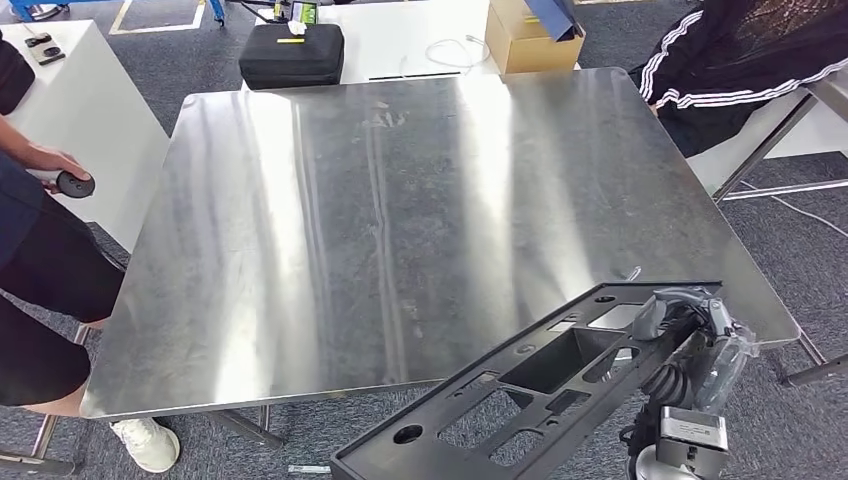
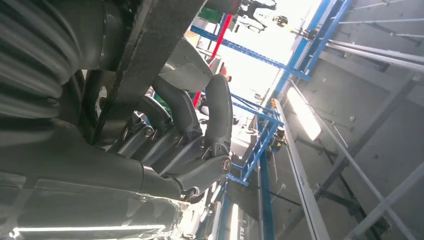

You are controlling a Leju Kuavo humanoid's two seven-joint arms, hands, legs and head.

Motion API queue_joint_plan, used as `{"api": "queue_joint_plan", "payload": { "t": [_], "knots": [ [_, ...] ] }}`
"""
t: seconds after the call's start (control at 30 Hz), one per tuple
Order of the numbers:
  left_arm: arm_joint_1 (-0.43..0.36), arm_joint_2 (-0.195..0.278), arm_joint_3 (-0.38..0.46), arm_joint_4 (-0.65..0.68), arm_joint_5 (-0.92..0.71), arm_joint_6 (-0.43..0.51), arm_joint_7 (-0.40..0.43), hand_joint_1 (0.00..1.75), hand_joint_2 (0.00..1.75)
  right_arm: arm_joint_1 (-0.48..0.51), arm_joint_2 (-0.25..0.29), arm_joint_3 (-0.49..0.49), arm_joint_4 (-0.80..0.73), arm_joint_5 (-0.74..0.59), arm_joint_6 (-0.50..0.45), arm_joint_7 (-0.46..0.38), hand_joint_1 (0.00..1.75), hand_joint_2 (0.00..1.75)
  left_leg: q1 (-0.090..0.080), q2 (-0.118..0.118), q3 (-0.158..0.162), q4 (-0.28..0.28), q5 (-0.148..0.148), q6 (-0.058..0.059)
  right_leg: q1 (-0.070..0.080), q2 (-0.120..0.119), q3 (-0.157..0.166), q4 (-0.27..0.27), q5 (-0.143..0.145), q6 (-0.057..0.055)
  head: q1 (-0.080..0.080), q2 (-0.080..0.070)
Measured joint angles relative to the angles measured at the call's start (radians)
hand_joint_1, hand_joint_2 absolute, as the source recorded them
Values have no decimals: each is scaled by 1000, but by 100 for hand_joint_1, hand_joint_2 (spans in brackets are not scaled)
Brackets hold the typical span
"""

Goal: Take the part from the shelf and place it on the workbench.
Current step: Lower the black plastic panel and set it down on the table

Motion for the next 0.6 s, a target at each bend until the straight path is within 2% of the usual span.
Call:
{"api": "queue_joint_plan", "payload": {
  "t": [0.03, 0.1, 0.13, 0.17, 0.2, 0.23, 0.27, 0.3, 0.33, 0.37, 0.43, 0.47, 0.53, 0.6],
  "knots": [
    [-1, -1, 0, 0, 0, 0, 0, 0, 175, -3, -1, -1, 3, 4, 5, 7, 175, 175, 3, 1, 10, -8, 0, 3, 0, -2, -23, 43, -15, 1, 2, 0],
    [-2, -3, 0, 0, 1, 1, 0, 0, 175, -9, -4, -4, 16, 11, 17, 22, 175, 175, 4, 2, 21, -13, -7, 8, -4, -3, -103, 175, -47, 2, 4, 0],
    [-2, -4, 0, 0, 2, 1, 0, 0, 175, -11, -6, -7, 28, 13, 23, 28, 175, 175, 5, 2, 25, -13, -11, 9, -6, -4, -143, 230, -55, 6, 5, 0],
    [-1, -5, 0, 0, 3, 1, 0, 0, 175, -12, -8, -12, 41, 13, 30, 32, 175, 175, 6, 1, 30, -13, -16, 8, -9, -4, -168, 253, -48, 14, 5, 0],
    [0, -5, 0, 0, 4, 1, -1, 0, 175, -15, -10, -18, 55, 13, 36, 34, 175, 175, 8, 0, 36, -12, -21, 6, -14, -5, -174, 240, -27, 25, 5, 0],
    [1, -5, 0, 0, 4, 1, -2, 0, 175, -19, -12, -25, 66, 13, 42, 35, 175, 175, 11, -2, 43, -12, -26, 2, -18, -7, -161, 188, 7, 39, 5, 0],
    [1, -5, 0, 0, 4, 1, -3, 0, 175, -23, -14, -30, 76, 13, 46, 35, 175, 175, 13, -4, 51, -12, -32, -3, -24, -10, -135, 117, 46, 52, 5, 0],
    [1, -5, 0, 0, 5, 1, -3, 0, 175, -29, -15, -34, 85, 13, 48, 35, 175, 175, 13, -5, 57, -10, -40, -11, -26, -14, -108, 54, 75, 60, 7, 0],
    [1, -4, 0, 0, 4, 1, -3, 0, 175, -33, -16, -37, 92, 13, 50, 36, 175, 175, 12, -5, 61, -9, -47, -18, -26, -15, -87, 7, 94, 58, 8, 0],
    [1, -4, 0, 0, 4, 1, -4, 0, 175, -36, -16, -38, 99, 14, 50, 36, 175, 175, 9, -5, 64, -9, -52, -24, -25, -15, -76, -15, 100, 50, 8, 0],
    [1, -4, 0, 0, 4, 1, -4, 0, 175, -40, -17, -42, 109, 14, 53, 36, 175, 175, 10, -4, 69, -12, -57, -32, -22, -11, -73, -18, 96, 27, 4, 0],
    [1, -4, 0, 0, 4, 3, -4, 0, 175, -42, -17, -45, 113, 16, 58, 36, 175, 175, 13, -3, 71, -12, -59, -34, -22, -11, -71, -18, 94, 20, 2, 0],
    [1, -4, 0, 0, 3, 10, -4, 0, 175, -54, -18, -50, 127, 22, 76, 33, 175, 175, 17, -1, 74, -10, -59, -29, -20, -9, -65, -18, 93, 12, 2, 0],
    [-1, -4, 0, 0, -2, 19, -2, 0, 175, -80, -22, -52, 155, 37, 99, 26, 175, 175, 18, 1, 76, -12, -56, -17, -16, -6, -62, -18, 91, 9, 0, 0]
  ]
}}
